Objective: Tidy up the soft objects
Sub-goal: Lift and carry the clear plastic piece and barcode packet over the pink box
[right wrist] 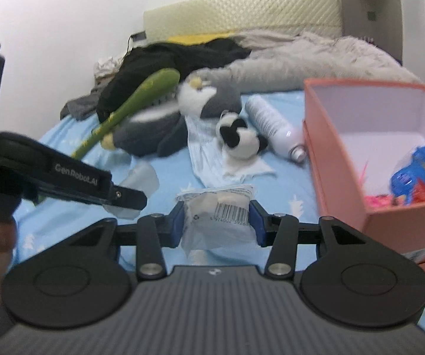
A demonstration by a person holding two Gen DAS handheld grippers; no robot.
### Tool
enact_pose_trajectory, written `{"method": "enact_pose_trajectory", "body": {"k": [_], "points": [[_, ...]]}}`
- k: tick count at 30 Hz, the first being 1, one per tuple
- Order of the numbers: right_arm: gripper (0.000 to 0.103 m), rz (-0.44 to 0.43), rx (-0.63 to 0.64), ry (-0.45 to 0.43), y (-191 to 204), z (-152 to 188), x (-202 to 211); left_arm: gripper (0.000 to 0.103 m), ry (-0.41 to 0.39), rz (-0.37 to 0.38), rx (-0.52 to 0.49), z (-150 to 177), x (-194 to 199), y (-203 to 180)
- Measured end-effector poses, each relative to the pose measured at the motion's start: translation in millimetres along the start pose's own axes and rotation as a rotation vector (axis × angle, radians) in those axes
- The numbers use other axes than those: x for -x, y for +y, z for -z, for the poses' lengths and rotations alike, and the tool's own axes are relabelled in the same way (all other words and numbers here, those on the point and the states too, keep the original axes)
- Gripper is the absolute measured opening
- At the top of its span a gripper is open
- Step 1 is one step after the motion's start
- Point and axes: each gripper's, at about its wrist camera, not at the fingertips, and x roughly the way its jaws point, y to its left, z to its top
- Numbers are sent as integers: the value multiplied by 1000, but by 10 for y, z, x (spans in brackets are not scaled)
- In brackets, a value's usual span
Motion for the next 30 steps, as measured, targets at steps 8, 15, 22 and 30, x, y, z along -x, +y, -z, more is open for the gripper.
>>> {"method": "enact_pose_trajectory", "body": {"k": [8, 15, 22, 30], "points": [[49, 46, -44, -80, -10, -288, 522, 14, -70, 58, 1, -118, 491, -267], [49, 89, -67, -146, -61, -419, 925, 14, -91, 91, -25, -132, 757, -585], [49, 135, -64, -175, -202, -446, 1313, 14, -80, 150, -71, -38, 880, -954], [49, 205, -94, -189, -438, -435, 1621, 14, -64, 203, -179, -111, 831, -1442]]}}
